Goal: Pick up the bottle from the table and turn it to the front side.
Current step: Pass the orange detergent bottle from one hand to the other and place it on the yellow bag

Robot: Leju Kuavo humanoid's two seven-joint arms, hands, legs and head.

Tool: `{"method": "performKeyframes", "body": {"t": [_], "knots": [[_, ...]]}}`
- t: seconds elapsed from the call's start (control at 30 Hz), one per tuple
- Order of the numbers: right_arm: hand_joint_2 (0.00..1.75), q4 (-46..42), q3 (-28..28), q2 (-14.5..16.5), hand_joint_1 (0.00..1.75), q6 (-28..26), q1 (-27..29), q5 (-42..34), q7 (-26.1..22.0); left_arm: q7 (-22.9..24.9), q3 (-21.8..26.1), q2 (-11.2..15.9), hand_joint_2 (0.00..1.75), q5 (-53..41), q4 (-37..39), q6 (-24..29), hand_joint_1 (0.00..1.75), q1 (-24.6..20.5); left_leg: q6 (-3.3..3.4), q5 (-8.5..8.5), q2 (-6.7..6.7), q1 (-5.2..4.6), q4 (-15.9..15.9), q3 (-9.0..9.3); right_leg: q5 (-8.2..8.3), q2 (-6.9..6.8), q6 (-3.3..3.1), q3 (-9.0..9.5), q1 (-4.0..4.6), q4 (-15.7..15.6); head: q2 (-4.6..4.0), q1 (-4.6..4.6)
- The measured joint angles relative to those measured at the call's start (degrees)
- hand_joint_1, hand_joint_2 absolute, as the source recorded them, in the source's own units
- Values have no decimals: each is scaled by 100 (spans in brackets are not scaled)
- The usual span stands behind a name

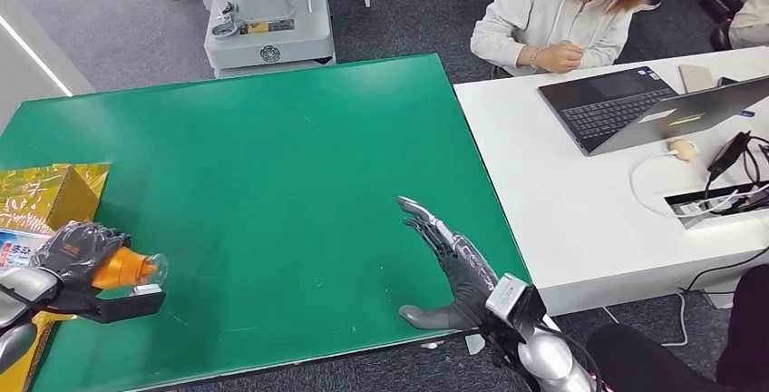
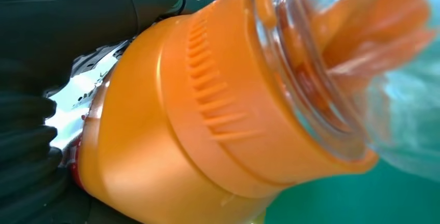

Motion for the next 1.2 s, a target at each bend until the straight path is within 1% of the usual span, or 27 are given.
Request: {"method": "performKeyframes", "body": {"t": [0.3,0.7,0.87,0.97,1.0,1.03,1.1,1.13,1.17,1.2], "knots": [[175,-19,14,1,0,0,0,0,6,0,0,-61,175,5,95,1,175,20,0,0,-1,0,0,0,0,-1,0,0,0,0,0,1],[175,-19,27,1,0,-2,1,0,6,-2,0,-66,175,21,115,-5,175,37,0,0,0,0,0,0,0,-1,0,0,0,0,0,1],[175,-19,32,13,0,3,1,59,37,-31,0,-88,175,183,173,-181,175,96,0,0,0,0,0,0,0,0,0,0,0,0,0,-1],[175,-46,46,31,0,4,12,99,84,53,0,-132,175,284,317,-268,175,211,0,0,1,0,0,0,0,1,0,-1,0,0,0,-1],[175,-67,53,36,0,5,22,105,102,101,0,-151,175,323,389,-282,166,253,0,0,1,0,-1,0,0,1,0,-1,0,0,0,-1],[175,-90,61,41,0,6,34,111,117,149,0,-172,175,358,472,-288,136,296,0,0,0,0,-1,0,0,1,0,-1,0,0,0,0],[175,-132,82,51,0,17,62,152,138,255,2,-214,175,433,651,-269,49,395,0,0,1,0,-1,0,0,1,0,0,0,0,0,0],[175,-150,99,57,0,43,72,197,153,351,16,-242,175,497,750,-285,14,436,0,0,0,0,-2,1,-1,-1,0,2,0,0,0,1],[175,-167,127,69,0,78,70,265,192,498,56,-304,175,578,875,-322,0,469,0,0,-2,-2,-4,3,-3,-4,0,7,-1,0,0,4],[175,-180,166,91,0,120,49,340,253,677,127,-386,175,654,1032,-354,0,494,-1,-2,-4,-5,-8,10,-6,-7,-1,15,-4,0,0,9]]}}
